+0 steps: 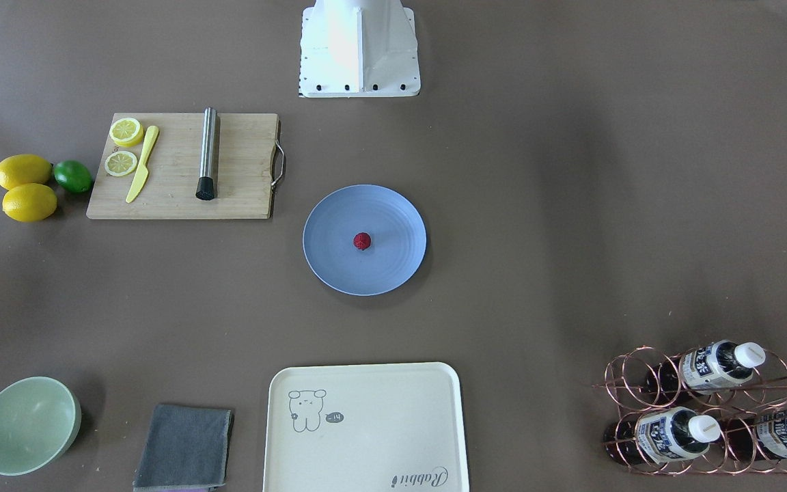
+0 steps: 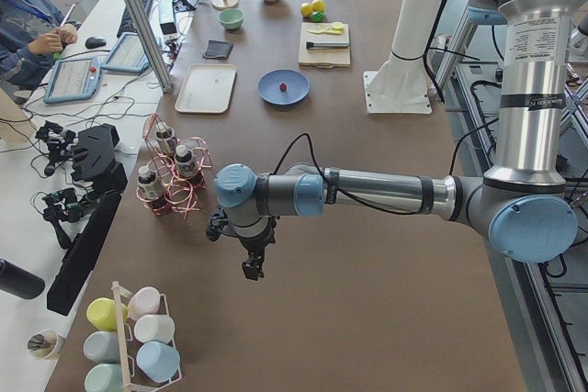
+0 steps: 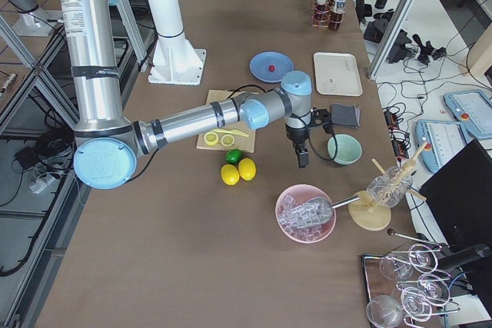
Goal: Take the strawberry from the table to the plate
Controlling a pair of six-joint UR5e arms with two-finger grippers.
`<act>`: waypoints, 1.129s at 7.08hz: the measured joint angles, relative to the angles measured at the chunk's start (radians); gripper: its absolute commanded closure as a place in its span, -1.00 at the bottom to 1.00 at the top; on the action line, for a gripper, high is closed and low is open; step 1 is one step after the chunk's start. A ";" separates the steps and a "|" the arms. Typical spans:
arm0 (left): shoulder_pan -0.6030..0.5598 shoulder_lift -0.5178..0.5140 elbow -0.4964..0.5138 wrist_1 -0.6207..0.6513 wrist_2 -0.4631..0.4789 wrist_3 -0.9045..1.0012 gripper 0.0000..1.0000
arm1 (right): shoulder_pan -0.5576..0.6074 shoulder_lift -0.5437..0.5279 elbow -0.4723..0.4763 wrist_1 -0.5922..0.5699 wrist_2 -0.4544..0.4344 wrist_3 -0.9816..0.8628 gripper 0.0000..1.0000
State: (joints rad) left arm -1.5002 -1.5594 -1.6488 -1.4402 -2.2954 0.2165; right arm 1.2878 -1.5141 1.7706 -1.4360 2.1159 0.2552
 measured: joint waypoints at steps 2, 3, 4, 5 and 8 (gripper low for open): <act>0.000 0.000 0.000 -0.002 -0.004 0.000 -0.99 | 0.153 -0.055 -0.047 -0.005 0.066 -0.232 -1.00; 0.000 -0.001 -0.001 -0.003 -0.005 0.001 -0.99 | 0.206 -0.061 -0.084 -0.006 0.085 -0.315 -1.00; 0.000 -0.001 -0.001 -0.003 -0.005 0.001 -0.99 | 0.238 -0.068 -0.113 -0.005 0.094 -0.361 -1.00; 0.000 -0.001 -0.001 -0.003 -0.006 0.001 -0.99 | 0.255 -0.084 -0.131 -0.002 0.100 -0.375 -1.00; -0.001 0.001 0.005 -0.001 -0.005 -0.006 -0.99 | 0.263 -0.142 -0.149 0.004 0.096 -0.381 -1.00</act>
State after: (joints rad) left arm -1.5007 -1.5582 -1.6439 -1.4414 -2.2999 0.2105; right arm 1.5506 -1.6560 1.6215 -1.4316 2.2124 -0.1259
